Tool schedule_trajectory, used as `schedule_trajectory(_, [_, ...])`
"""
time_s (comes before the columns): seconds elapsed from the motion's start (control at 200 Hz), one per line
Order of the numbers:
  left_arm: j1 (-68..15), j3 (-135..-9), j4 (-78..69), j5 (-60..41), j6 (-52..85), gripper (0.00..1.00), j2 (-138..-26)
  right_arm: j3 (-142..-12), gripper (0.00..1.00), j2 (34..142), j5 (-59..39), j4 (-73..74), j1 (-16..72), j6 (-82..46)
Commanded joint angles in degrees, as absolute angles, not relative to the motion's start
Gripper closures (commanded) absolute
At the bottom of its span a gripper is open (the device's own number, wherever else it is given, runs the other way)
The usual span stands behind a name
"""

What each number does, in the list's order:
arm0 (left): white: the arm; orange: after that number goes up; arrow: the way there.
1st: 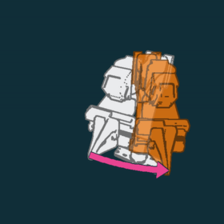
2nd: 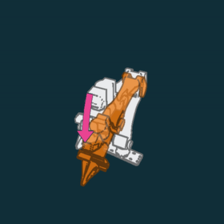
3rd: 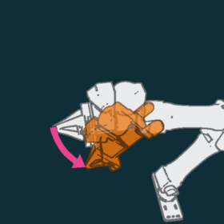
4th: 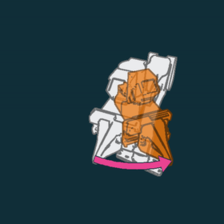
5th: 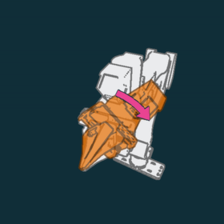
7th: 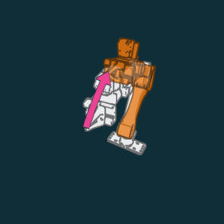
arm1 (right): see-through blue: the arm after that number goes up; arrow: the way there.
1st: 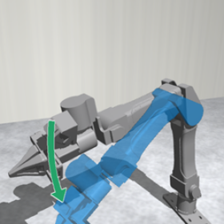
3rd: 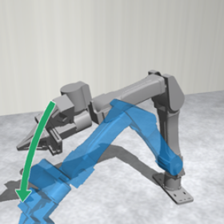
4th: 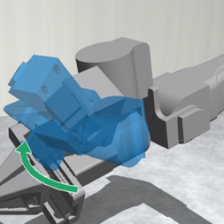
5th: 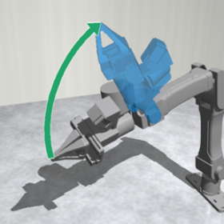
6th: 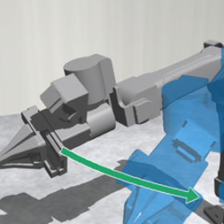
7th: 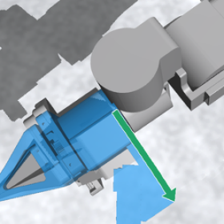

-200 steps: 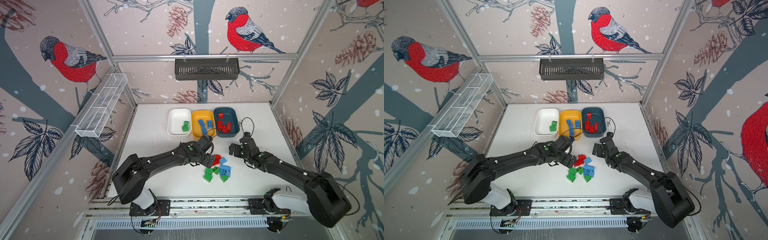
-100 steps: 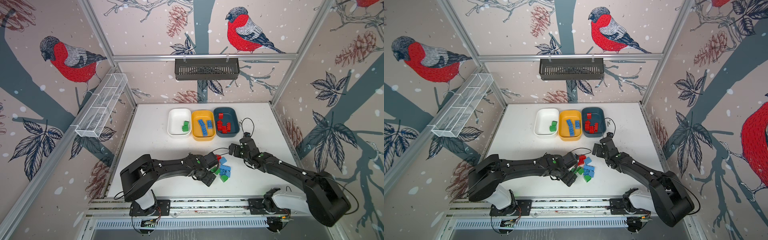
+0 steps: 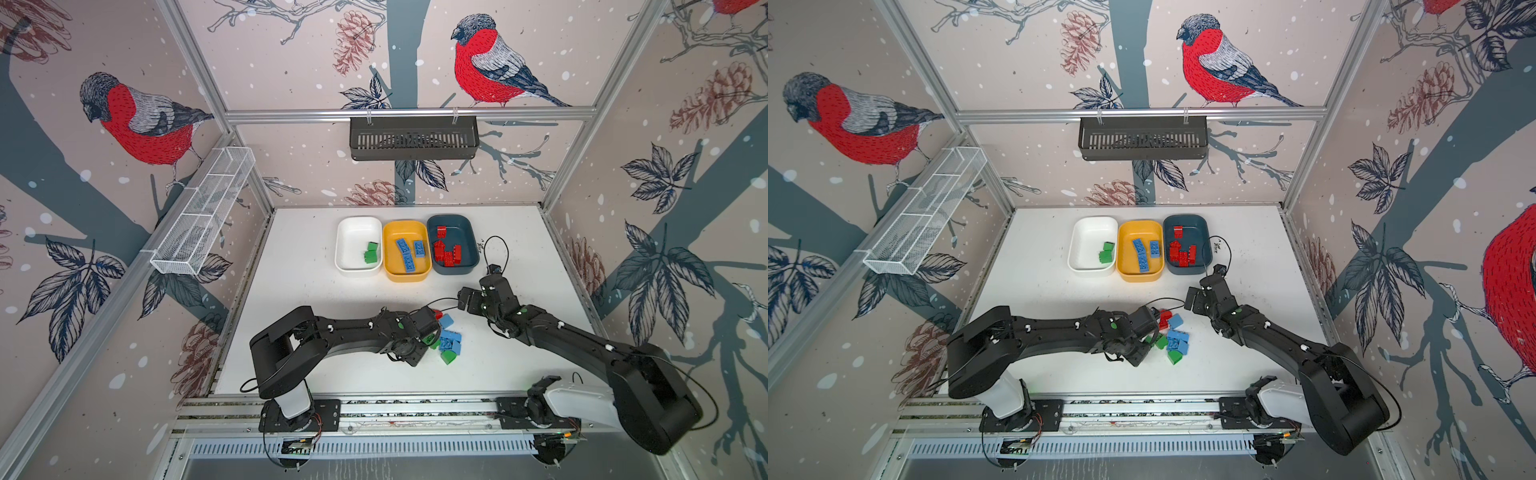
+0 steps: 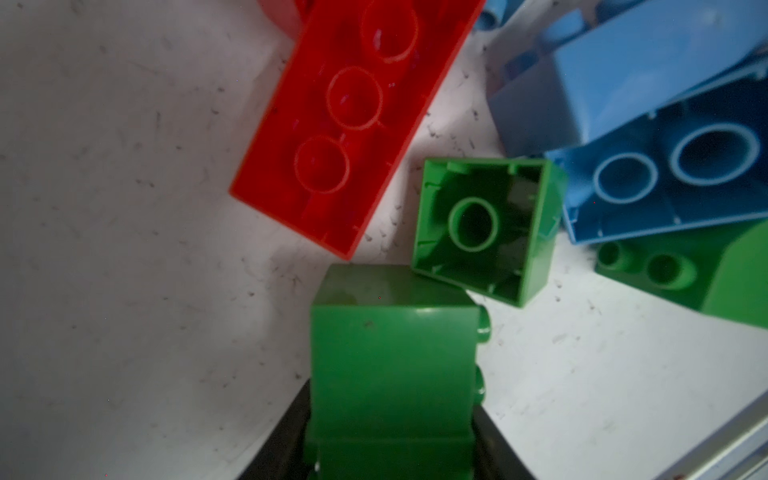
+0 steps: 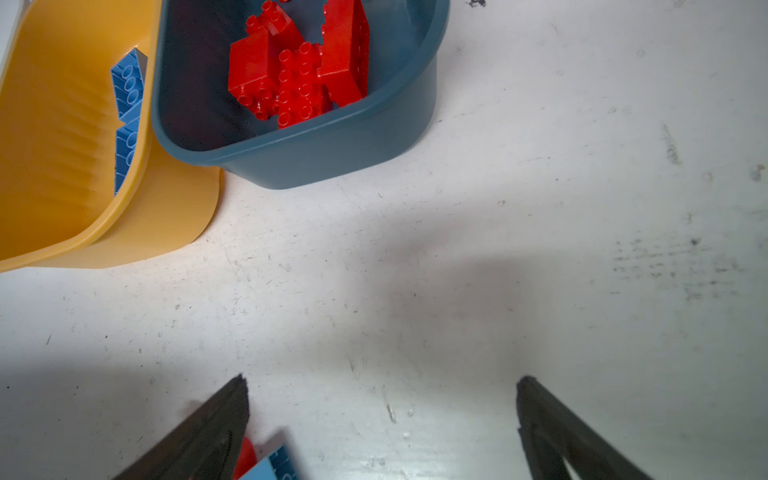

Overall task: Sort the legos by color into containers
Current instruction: 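Drop green brick in white tub with left while right lowers onto blue brick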

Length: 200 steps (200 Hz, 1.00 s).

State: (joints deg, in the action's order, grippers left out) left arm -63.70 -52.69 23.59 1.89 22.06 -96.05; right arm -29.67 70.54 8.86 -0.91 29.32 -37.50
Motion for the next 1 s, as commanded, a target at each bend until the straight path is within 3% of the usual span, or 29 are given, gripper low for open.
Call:
schedule_trajectory(0.0, [-63.66,-52.22,23.37,3.5,22.85,0.58,-95.67,-29.88,0.0,70.5,8.74,-0.8,29.34,-36.96])
schedule_trajectory(0.39, [-55.67,-48.2,16.32,3.7,25.7,0.66,-88.47,-29.03,0.01,67.6,3.75,-9.29,32.14,-35.71])
schedule_trajectory(0.57, [-53.59,-47.13,13.72,14.34,25.43,0.67,-79.88,-27.62,0.01,63.27,1.94,-14.58,32.17,-36.51])
schedule_trajectory(0.825, [-40.34,-51.06,7.31,22.99,26.42,0.68,-77.61,-25.87,0.01,58.52,1.7,-16.25,32.3,-39.26])
schedule_trajectory(0.995, [-31.73,-49.94,-4.83,25.68,27.51,0.67,-79.05,-24.81,0.0,56.79,0.7,-15.78,32.17,-40.52])
